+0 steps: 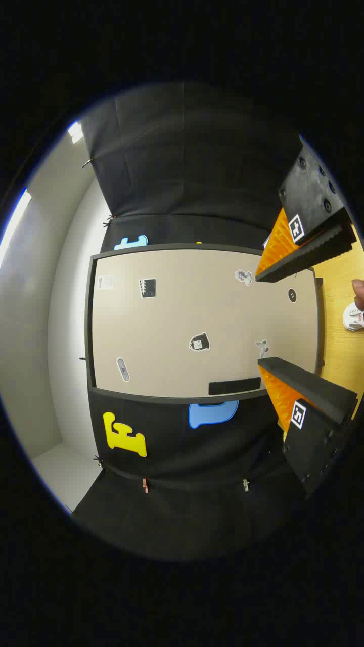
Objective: Open the shoe cabinet door, grab the shoes and put them into the shoe cabinet, then close the shoe cabinet door.
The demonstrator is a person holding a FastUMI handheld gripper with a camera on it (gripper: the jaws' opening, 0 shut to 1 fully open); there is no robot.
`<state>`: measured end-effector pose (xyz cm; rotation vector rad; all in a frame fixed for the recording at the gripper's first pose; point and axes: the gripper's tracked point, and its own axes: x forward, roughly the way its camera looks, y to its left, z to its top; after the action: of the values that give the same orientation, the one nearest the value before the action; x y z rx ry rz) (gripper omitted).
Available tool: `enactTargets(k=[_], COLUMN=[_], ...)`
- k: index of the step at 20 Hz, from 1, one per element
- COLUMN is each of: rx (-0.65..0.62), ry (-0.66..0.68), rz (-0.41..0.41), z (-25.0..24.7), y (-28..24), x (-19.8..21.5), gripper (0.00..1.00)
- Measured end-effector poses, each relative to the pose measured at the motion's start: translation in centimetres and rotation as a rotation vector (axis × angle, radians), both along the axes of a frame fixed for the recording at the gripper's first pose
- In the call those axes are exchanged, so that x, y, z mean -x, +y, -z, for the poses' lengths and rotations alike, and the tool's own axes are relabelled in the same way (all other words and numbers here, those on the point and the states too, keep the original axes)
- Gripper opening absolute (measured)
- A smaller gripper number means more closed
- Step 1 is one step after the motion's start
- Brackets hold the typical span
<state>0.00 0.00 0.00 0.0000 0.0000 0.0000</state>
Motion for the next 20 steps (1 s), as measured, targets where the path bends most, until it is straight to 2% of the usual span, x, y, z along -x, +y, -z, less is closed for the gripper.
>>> enactTargets(k=[20], rx=[0.009], ry=[0.019], rz=[-0.005], z=[0.0], y=[2.6], x=[-0.8], gripper=[0.97])
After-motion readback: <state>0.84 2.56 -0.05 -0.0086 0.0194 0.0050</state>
